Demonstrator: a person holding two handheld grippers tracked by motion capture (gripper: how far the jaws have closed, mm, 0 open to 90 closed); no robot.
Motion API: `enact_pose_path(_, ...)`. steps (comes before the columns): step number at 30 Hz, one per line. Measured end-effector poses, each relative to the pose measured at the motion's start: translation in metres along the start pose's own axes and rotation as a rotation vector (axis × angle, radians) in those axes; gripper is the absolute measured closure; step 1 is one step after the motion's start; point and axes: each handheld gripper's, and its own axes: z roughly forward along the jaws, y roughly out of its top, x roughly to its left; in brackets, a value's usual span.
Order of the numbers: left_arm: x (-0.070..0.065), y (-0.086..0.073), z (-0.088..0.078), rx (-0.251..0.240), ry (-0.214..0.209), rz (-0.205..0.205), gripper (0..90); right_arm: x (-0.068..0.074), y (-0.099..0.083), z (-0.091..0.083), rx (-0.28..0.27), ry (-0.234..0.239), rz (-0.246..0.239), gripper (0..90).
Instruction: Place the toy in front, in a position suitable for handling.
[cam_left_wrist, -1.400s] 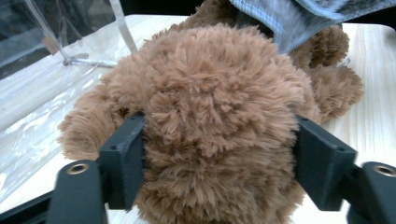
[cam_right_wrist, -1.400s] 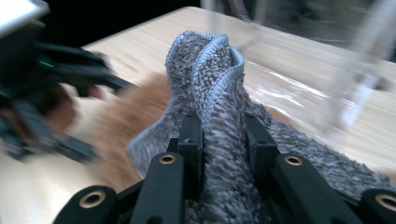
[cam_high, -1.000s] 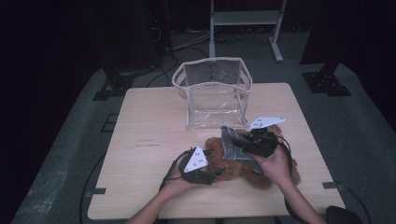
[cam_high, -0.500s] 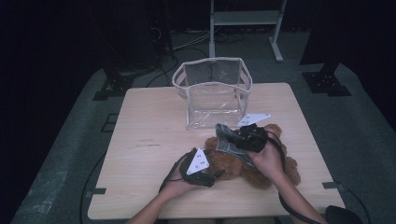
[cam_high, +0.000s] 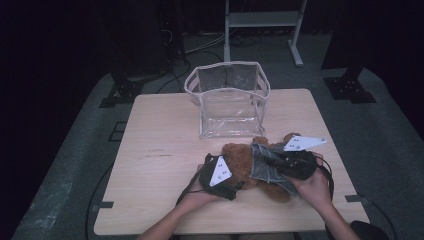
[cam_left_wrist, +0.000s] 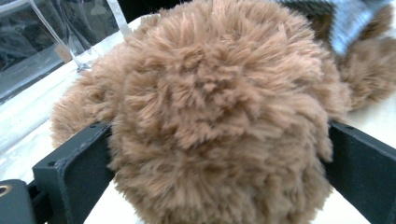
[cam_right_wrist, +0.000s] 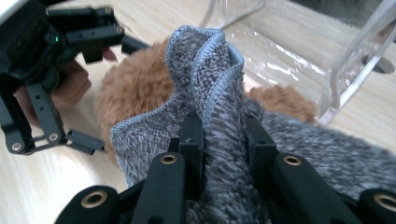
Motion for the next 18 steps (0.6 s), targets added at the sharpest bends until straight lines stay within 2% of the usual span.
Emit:
enact_pose_path(1, 0.001, 0.004, 0.006, 0.033, 0.027, 0.029, 4.8, -0.001, -0.001, 0.002, 0.006, -0.003, -0.003, 72.7)
enact_pose_path(2, 0.001, 0.007, 0.009, 0.059, 0.053, 0.042, 18.8, -0.003, -0.002, 0.006, 0.015, -0.015, -0.010, 72.6)
enact_pose_path(3, 0.001, 0.009, 0.011, 0.064, 0.061, 0.044, 28.8, -0.005, -0.003, 0.007, 0.012, -0.022, -0.008, 72.6)
enact_pose_path(4, 0.001, 0.009, 0.011, 0.064, 0.061, 0.044, 36.4, -0.005, -0.003, 0.007, 0.012, -0.022, -0.008, 72.6)
enact_pose_path(5, 0.002, 0.012, 0.013, 0.063, 0.056, 0.034, 41.9, -0.011, -0.002, 0.008, -0.001, -0.017, 0.009, 72.6)
enact_pose_path(6, 0.004, 0.013, 0.012, 0.063, 0.046, 0.025, 44.8, -0.014, -0.001, 0.009, -0.004, -0.017, 0.018, 72.6)
enact_pose_path(8, 0.007, 0.016, 0.009, 0.064, 0.024, 0.003, 47.9, -0.016, 0.002, 0.009, -0.010, -0.011, 0.021, 72.6)
enact_pose_path(11, 0.009, 0.018, -0.002, 0.076, -0.013, -0.033, 48.9, -0.011, 0.010, 0.007, -0.013, -0.001, 0.000, 72.6)
enact_pose_path(12, 0.009, 0.018, -0.002, 0.076, -0.013, -0.033, 49.3, -0.011, 0.010, 0.007, -0.013, -0.001, 0.000, 72.6)
enact_pose_path(15, 0.012, 0.016, -0.025, 0.086, -0.077, -0.148, 49.5, 0.008, 0.018, 0.000, -0.053, 0.054, 0.001, 72.6)
enact_pose_path(16, 0.012, 0.016, -0.025, 0.086, -0.077, -0.148, 49.5, 0.015, 0.018, -0.001, -0.066, 0.080, -0.001, 72.6)
enact_pose_path(17, 0.014, 0.013, -0.038, 0.080, -0.105, -0.210, 49.3, 0.022, 0.017, -0.001, -0.072, 0.107, -0.004, 72.6)
enact_pose_path(18, 0.014, 0.013, -0.038, 0.080, -0.105, -0.210, 48.5, 0.022, 0.017, -0.001, -0.072, 0.107, -0.004, 72.6)
